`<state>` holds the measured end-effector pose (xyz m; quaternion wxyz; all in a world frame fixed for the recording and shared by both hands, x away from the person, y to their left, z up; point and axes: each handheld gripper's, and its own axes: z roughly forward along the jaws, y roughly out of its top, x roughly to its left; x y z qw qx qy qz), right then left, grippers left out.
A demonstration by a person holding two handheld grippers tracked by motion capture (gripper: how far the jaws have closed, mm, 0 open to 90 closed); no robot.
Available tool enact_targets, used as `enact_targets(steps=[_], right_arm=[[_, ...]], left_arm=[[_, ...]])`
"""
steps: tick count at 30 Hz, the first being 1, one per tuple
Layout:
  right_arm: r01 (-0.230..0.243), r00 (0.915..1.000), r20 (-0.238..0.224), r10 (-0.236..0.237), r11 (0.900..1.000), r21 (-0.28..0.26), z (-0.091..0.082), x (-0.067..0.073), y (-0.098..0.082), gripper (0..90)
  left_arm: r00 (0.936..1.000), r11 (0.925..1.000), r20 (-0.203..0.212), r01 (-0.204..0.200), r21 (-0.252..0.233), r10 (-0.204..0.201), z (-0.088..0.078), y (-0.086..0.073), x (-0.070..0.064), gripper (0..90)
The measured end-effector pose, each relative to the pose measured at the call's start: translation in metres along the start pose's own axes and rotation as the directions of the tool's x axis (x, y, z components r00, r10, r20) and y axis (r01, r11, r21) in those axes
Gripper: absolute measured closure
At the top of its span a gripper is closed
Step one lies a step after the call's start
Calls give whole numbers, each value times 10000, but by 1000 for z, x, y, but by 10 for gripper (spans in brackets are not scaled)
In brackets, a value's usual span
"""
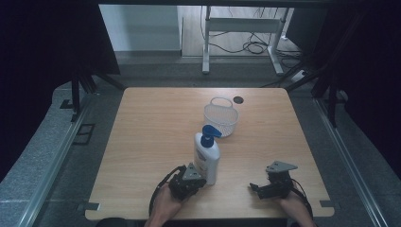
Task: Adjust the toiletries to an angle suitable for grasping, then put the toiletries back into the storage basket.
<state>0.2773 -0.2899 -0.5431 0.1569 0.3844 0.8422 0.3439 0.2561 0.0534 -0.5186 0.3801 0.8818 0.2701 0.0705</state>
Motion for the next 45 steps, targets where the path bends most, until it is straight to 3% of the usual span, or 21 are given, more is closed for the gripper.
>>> enact_targets(steps=[11,26,36,45], right_arm=[[0,10000,-12,0,10000,-2,0,0,0,0],[42,10000,-45,-42,10000,-3,-1,0,0,0],[30,10000,-15,-30,10000,69,-3,-1,0,22],[344,9994,-75,-344,9994,38,-6,3,2,32]], left_arm=[[10000,9999,-21,-77,80,77,1,2,-2,880],[9996,9998,-228,-154,146,157,-6,-2,-3,681],[9986,9999,-530,62,118,-55,-10,-9,0,571],[9971,9998,-741,204,74,-198,-16,-16,4,483]])
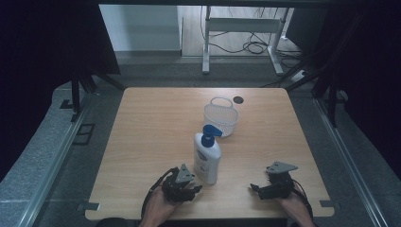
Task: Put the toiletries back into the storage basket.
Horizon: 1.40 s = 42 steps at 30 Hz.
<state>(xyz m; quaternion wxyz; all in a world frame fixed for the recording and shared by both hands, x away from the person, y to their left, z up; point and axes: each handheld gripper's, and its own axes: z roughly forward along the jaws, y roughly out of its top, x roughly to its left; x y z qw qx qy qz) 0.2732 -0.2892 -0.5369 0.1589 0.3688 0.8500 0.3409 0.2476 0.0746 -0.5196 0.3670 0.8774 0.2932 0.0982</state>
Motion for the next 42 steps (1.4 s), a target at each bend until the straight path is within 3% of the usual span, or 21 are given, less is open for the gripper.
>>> enact_targets(steps=[7,20,27,36,42], right_arm=[[328,9989,-313,-337,9991,-280,-4,4,3,20],[436,9975,-543,-462,9979,-475,-6,10,7,0],[533,9959,-680,-591,9951,-839,-9,13,11,0],[278,9946,-955,-397,9920,-1228,-12,17,18,0],[267,9933,-1076,-425,9891,-1446,-14,22,24,0]], left_arm=[[10000,9999,-75,10,135,-9,1,-3,2,430],[9992,9993,-178,347,108,-345,-4,-10,12,335],[9987,9986,-250,451,262,-445,-1,-13,13,278],[9985,9974,-414,376,616,-351,5,-17,16,215],[9980,9980,-548,346,534,-317,6,-20,17,170]])
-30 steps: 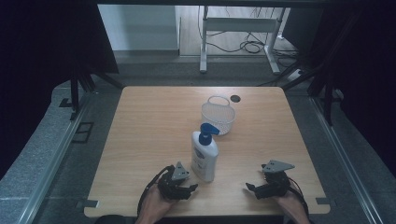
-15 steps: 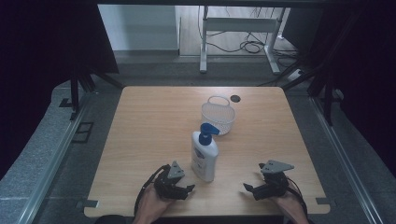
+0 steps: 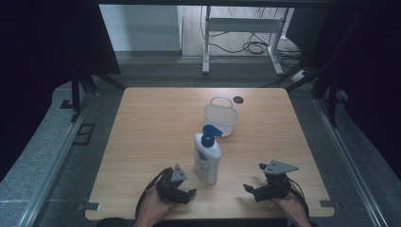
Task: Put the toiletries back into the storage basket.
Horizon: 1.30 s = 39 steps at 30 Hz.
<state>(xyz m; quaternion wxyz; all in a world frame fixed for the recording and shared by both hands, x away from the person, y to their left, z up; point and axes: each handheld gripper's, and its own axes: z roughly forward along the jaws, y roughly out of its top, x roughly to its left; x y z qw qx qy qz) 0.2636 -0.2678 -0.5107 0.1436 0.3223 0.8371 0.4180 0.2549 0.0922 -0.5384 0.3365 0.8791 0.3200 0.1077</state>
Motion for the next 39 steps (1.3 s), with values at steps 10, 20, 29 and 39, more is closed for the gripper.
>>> enact_targets(steps=[10,20,29,39], right_arm=[[-93,9995,-308,93,10000,10,6,8,8,0],[-103,9982,-592,100,9999,-40,8,13,20,0],[-43,9959,-904,29,9999,-155,13,23,35,0],[86,9922,-1241,-128,9994,-345,21,37,61,11]], left_arm=[[10000,9993,-58,66,-368,-69,2,-5,1,125],[9999,9993,-59,85,-367,-87,1,-5,1,125],[9999,9993,-59,81,-365,-83,1,-5,1,125],[9999,9993,-69,81,-375,-84,2,-5,1,126]])
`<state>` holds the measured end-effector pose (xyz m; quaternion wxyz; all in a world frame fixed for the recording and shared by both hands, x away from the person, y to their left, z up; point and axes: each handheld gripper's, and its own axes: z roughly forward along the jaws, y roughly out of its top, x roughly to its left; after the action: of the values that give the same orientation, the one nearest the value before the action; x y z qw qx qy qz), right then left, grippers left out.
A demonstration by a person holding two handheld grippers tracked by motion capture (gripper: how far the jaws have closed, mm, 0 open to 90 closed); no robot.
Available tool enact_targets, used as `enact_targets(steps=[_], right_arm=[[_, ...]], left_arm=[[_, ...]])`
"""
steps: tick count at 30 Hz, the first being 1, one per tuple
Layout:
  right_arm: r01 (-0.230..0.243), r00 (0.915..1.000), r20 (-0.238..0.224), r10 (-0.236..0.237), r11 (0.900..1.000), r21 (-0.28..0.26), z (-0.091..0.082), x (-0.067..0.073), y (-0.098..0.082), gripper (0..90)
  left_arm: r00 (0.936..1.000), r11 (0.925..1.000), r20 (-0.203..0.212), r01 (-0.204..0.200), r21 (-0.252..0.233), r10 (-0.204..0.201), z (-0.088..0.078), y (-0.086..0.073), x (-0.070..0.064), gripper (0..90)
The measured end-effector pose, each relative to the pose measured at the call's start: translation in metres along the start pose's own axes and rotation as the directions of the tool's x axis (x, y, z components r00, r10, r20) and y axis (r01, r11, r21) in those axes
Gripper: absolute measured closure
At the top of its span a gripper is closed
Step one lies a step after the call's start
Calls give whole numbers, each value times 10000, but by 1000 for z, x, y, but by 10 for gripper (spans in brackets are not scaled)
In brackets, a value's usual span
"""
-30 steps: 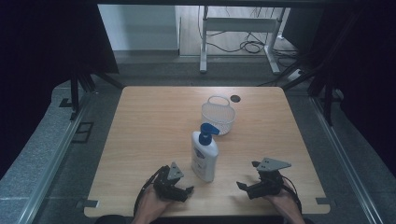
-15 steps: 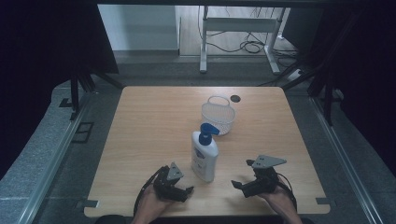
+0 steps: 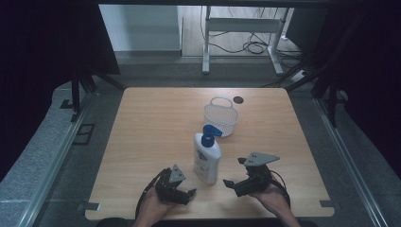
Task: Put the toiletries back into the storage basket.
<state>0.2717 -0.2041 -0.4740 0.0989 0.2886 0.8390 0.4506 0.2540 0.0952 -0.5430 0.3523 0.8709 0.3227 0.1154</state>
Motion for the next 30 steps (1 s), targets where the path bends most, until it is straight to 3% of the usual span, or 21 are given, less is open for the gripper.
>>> enact_targets(steps=[30], right_arm=[[266,9989,-369,-279,9990,-372,30,19,59,99]], left_arm=[[10000,10000,-17,-16,51,16,0,0,0,126]])
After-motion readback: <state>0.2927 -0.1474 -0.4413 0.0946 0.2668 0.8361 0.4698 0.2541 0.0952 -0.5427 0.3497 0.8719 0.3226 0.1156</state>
